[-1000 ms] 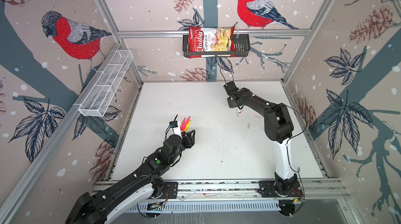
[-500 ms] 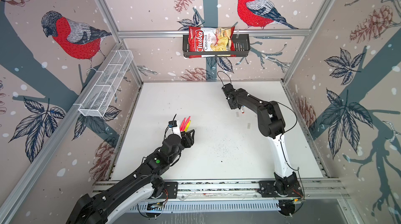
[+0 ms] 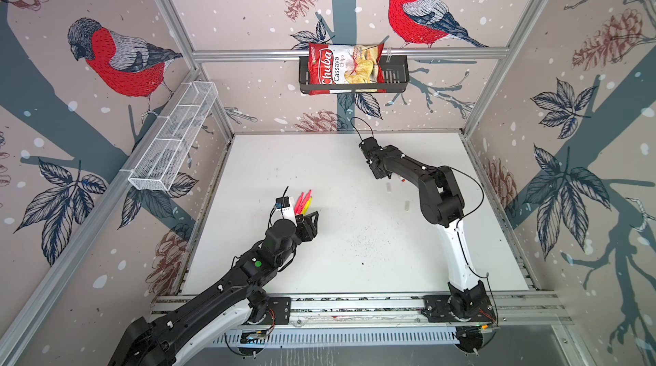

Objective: Insert the pens into the pen caps
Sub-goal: 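Lower the red-capped marker beside the blue pen and open the right gripper, then raise the right gripper off the marker while the left moves over the highlighters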

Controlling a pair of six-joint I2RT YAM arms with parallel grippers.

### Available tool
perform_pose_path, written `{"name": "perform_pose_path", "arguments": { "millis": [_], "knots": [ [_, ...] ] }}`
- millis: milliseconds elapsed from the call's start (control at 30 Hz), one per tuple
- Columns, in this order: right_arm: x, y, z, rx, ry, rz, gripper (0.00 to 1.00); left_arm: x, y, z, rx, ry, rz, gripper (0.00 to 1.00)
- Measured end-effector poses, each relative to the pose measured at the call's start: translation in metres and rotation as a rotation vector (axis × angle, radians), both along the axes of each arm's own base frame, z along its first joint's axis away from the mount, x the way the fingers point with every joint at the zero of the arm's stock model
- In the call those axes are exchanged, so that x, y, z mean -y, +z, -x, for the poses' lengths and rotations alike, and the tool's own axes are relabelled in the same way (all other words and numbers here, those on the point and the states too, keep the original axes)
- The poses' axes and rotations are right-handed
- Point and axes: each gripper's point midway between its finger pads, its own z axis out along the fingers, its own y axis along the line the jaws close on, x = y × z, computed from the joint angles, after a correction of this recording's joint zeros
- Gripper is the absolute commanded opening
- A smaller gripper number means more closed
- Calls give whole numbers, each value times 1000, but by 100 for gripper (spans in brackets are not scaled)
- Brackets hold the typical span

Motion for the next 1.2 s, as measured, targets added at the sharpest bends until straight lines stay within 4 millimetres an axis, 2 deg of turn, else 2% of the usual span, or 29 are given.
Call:
{"name": "perform_pose_path", "arguments": {
  "millis": [200, 500, 900, 1000, 1200],
  "knots": [
    [1, 26, 14, 40, 5, -59, 42, 0, 2, 0, 8, 0, -1, 63],
    [11, 37, 45, 40, -24, -227, 41, -1, -2, 0, -4, 2, -14, 63],
    [14, 13, 63, -31, -41, -363, 33, -1, -3, 0, -10, 2, -18, 63],
    [13, 11, 60, -30, -49, -378, 29, -2, -2, 0, -8, 3, -16, 63],
    [-1, 12, 50, -39, -28, -424, 22, -2, 1, 1, -1, 4, -11, 63]
  ]
}}
